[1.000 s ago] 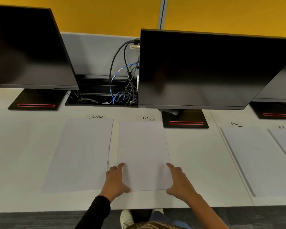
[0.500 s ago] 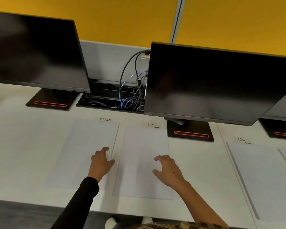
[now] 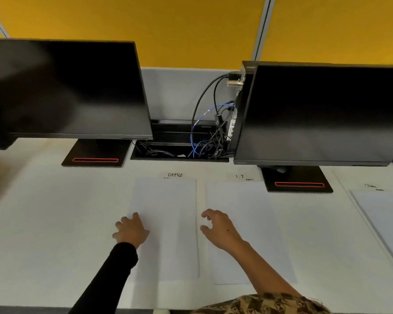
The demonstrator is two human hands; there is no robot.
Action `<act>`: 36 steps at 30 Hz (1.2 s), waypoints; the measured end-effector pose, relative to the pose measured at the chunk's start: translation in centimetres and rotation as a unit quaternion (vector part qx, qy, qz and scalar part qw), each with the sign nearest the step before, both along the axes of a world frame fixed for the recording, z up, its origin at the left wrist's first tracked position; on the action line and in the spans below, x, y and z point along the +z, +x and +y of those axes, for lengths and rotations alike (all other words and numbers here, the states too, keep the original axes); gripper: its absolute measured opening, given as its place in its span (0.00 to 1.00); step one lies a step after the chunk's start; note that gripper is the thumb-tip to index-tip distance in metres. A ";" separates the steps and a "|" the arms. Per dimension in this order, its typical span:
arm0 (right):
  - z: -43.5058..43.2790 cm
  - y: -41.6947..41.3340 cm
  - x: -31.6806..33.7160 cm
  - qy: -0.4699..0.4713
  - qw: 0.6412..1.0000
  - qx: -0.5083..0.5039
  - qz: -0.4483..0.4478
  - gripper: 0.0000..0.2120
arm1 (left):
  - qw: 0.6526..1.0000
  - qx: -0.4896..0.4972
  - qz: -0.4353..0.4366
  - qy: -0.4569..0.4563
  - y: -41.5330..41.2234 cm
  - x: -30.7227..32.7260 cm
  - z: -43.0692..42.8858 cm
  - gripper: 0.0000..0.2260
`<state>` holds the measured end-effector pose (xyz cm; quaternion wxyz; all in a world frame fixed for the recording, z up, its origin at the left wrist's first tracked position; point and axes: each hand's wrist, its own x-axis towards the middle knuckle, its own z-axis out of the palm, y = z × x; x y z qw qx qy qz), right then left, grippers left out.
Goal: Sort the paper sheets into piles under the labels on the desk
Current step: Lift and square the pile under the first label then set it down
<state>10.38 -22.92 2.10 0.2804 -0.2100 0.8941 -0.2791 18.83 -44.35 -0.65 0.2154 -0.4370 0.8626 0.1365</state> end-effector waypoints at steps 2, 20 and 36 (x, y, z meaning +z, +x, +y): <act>-2.2 0.7 -0.6 -0.007 1.000 -0.023 -0.019 0.18 | 1.000 0.002 -0.004 0.014 0.3 -0.5 -1.7 0.31; -8.3 1.5 -3.6 0.035 0.967 -0.243 -0.062 0.30 | 0.967 0.097 0.111 0.208 0.2 -2.8 -6.5 0.35; -10.3 1.3 -4.6 0.054 0.955 -0.243 -0.159 0.43 | 0.933 0.183 0.180 0.252 0.5 -3.1 -6.5 0.35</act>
